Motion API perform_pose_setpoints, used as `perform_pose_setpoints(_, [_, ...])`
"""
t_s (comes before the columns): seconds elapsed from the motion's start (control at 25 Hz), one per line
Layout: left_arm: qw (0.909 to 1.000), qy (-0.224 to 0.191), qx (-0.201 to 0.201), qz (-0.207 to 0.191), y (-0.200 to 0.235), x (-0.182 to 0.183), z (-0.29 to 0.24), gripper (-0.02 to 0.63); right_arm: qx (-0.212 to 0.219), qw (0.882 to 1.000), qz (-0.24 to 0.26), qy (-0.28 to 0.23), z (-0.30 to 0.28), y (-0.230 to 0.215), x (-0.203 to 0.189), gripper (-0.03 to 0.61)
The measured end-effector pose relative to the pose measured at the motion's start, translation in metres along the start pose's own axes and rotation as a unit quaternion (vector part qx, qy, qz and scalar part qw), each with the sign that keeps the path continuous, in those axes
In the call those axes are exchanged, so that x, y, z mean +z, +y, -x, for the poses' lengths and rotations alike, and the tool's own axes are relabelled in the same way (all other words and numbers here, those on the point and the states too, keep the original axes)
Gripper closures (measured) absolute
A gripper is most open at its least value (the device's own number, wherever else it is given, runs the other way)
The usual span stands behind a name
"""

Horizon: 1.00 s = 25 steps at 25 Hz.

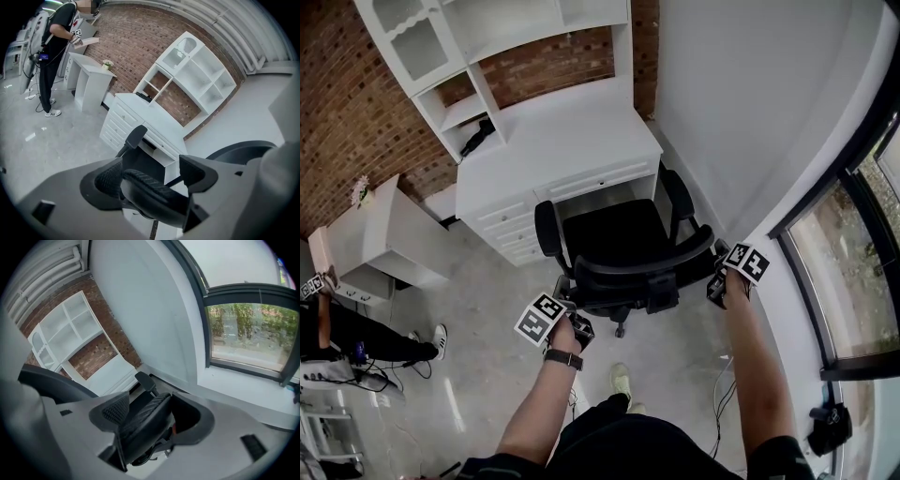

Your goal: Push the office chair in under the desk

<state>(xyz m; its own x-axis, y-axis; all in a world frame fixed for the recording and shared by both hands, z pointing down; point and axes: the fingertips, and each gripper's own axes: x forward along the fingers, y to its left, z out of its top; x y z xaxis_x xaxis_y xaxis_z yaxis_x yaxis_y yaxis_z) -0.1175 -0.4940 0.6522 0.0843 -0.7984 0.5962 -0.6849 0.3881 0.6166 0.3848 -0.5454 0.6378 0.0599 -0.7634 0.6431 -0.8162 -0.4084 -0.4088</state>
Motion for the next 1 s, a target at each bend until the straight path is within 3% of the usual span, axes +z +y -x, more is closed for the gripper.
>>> perform_pose_setpoints(1.0, [1.0000,-0.003,-0.002,0.003,-0.022,0.040,-0.058,0.238,0.014,1.000,0.002,-0.002,-0.063,0.044,0.035,0.313])
